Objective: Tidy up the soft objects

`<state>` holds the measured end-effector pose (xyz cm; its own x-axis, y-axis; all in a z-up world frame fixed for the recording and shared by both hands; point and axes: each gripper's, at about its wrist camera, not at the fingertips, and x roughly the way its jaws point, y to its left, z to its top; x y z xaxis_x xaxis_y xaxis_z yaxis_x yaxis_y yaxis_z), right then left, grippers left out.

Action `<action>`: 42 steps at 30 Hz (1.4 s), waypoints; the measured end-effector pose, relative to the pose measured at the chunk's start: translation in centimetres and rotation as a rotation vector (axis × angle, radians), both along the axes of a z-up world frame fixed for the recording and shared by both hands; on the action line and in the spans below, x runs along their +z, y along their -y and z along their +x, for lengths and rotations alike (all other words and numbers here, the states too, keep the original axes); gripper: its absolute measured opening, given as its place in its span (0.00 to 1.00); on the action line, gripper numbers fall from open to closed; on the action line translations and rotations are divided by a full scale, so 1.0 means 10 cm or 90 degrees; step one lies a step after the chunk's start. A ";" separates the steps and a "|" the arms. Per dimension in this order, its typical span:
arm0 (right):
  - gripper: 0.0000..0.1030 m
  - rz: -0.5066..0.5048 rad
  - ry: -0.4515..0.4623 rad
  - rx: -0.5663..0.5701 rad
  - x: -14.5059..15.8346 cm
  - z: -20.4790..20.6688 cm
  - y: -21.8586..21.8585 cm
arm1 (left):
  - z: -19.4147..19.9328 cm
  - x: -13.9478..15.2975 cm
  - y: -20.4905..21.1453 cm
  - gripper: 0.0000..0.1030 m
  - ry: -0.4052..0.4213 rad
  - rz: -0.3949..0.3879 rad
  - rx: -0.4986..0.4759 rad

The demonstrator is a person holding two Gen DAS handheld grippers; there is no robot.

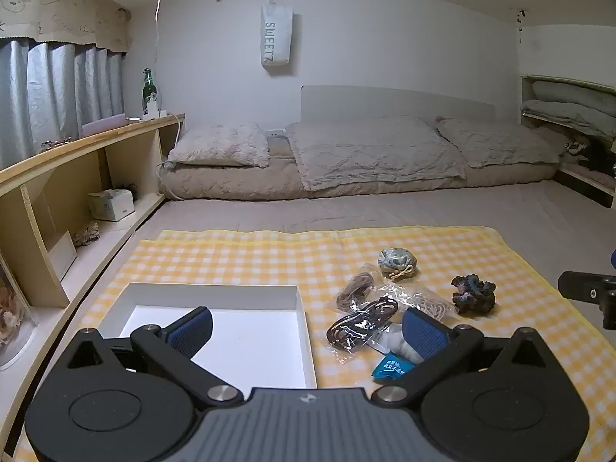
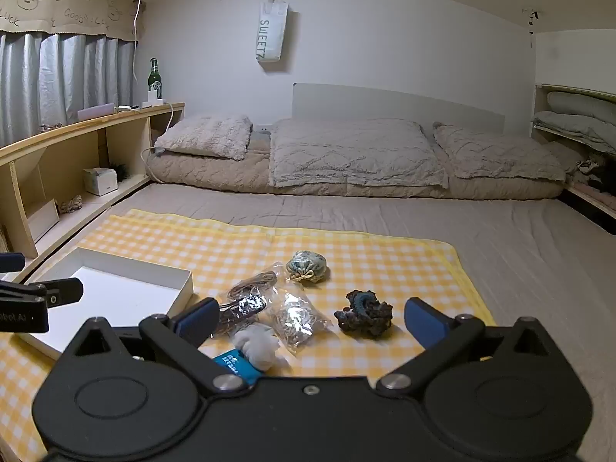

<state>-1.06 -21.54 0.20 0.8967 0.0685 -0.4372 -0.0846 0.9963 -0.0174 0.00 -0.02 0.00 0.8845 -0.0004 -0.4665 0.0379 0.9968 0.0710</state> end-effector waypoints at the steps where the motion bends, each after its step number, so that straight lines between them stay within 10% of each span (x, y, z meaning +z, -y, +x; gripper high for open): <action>1: 1.00 0.001 0.000 0.000 0.00 0.00 0.00 | 0.00 0.00 0.00 1.00 0.000 0.000 -0.001; 42: 1.00 0.001 -0.005 0.000 -0.01 0.00 0.01 | -0.03 -0.07 -0.08 1.00 -0.005 -0.003 0.001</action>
